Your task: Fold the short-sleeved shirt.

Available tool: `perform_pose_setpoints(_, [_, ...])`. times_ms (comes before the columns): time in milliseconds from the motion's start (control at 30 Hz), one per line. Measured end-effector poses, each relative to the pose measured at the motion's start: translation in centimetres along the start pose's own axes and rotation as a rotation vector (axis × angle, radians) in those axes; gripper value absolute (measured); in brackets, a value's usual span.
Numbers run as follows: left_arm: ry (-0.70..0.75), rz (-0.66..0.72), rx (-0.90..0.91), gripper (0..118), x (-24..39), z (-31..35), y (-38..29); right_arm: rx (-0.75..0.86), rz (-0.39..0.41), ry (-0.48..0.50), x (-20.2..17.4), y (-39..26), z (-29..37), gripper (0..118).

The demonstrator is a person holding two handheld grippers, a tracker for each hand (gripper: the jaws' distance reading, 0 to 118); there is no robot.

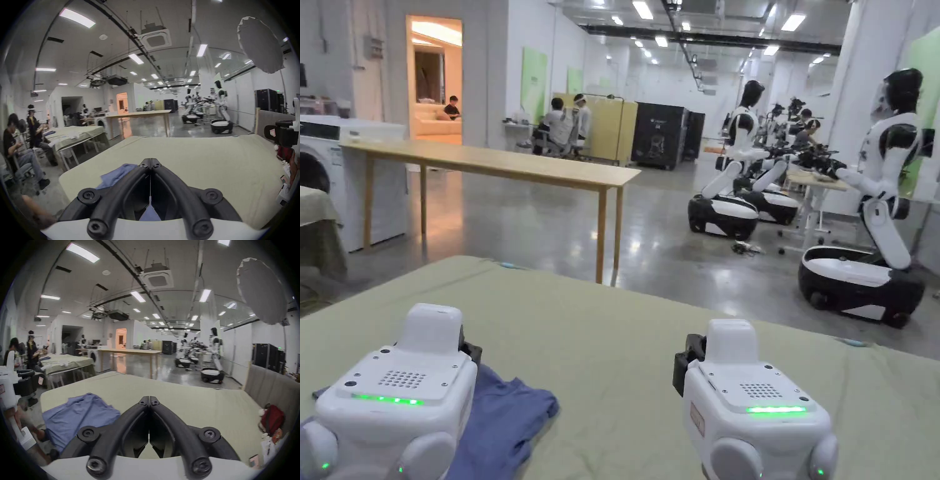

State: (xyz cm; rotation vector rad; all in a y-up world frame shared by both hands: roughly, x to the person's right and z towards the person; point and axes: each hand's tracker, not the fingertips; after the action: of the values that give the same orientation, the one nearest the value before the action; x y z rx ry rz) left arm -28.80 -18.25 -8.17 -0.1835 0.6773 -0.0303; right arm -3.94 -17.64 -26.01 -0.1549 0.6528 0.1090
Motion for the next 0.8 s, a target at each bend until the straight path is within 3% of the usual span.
perform_pose_setpoints(167, [0.045, 0.003, -0.103, 0, -5.3, -1.8, -2.1, -0.049, 0.024, 0.149, -5.7, -1.2, -1.9, 3])
perform_pose_setpoints(267, [0.028, 0.009, -0.316, 0, -7.0, -6.4, -3.7, -0.06, 0.07, 0.157, -7.3, -2.3, -2.9, 3])
perform_pose_setpoints(400, [-0.136, 0.146, -0.631, 4, -8.2, -14.4, -7.5, -0.085, 0.108, 0.165, -7.6, -3.3, -3.8, 3])
perform_pose_setpoints(433, [-0.126, 0.151, -0.659, 24, -8.0, -16.0, -8.5, -0.093, 0.117, 0.162, -7.4, -3.6, -4.0, 3])
perform_pose_setpoints(467, [-0.11, 0.145, -0.684, 82, -7.8, -17.4, -9.2, -0.1, 0.127, 0.155, -7.4, -3.9, -4.3, 3])
perform_pose_setpoints(500, [-0.085, 0.109, -0.707, 118, -7.2, -19.3, -10.4, -0.109, 0.135, 0.143, -7.2, -4.2, -4.7, 3])
perform_pose_setpoints(533, [-0.091, 0.08, -0.749, 116, -6.7, -21.0, -11.5, -0.119, 0.141, 0.136, -7.0, -4.5, -5.0, 3])
perform_pose_setpoints(567, [-0.111, 0.119, -0.634, 117, -6.2, -21.7, -12.1, -0.128, 0.145, 0.132, -6.7, -4.8, -5.3, 3])
perform_pose_setpoints(600, [-0.067, 0.036, -0.732, 117, -5.9, -23.1, -13.4, -0.138, 0.153, 0.124, -6.6, -5.2, -5.7, 3])
perform_pose_setpoints(733, [0.002, 0.045, -0.812, 115, -4.3, -27.0, -18.8, -0.179, 0.171, 0.089, -5.5, -6.4, -7.0, 3])
perform_pose_setpoints(767, [-0.008, 0.059, -0.832, 107, -2.1, -23.1, -14.0, -0.187, 0.172, 0.08, -5.3, -6.6, -7.2, 3])
perform_pose_setpoints(800, [-0.029, 0.074, -0.877, 92, -1.6, -22.9, -14.5, -0.195, 0.171, 0.074, -5.1, -6.7, -7.4, 3])
